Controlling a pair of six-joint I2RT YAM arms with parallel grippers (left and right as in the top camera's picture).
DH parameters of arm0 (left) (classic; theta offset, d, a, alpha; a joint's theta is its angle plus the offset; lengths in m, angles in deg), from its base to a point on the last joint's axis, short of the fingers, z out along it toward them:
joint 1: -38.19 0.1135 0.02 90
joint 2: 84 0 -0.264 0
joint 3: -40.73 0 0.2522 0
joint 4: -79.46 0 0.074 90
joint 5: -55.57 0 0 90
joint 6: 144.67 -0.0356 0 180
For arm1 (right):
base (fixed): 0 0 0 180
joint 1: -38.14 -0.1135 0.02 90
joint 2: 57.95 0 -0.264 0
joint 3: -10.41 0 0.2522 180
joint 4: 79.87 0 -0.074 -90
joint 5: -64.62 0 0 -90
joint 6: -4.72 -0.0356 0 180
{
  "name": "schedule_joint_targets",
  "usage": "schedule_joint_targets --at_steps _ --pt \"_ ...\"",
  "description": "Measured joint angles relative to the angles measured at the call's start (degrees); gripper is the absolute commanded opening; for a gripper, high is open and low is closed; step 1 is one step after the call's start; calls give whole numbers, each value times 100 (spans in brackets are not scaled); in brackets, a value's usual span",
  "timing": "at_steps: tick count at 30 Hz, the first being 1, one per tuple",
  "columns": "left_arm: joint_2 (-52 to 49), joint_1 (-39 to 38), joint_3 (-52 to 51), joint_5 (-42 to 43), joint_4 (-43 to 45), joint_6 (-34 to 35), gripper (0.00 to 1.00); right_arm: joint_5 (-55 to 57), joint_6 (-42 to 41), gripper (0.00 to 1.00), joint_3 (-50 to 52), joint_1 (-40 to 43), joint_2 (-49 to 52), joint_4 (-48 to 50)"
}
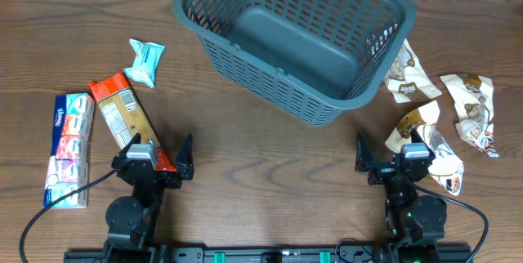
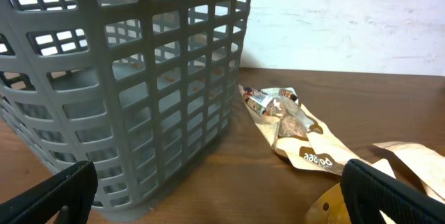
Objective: Pack container
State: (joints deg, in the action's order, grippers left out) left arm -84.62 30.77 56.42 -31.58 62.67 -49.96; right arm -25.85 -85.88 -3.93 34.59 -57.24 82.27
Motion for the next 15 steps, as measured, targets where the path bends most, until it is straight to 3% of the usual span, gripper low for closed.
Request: schedule_joint_targets --at_steps 15 --pt "0 0 0 -2 2 0 99 52 0 99 0 0 0 52"
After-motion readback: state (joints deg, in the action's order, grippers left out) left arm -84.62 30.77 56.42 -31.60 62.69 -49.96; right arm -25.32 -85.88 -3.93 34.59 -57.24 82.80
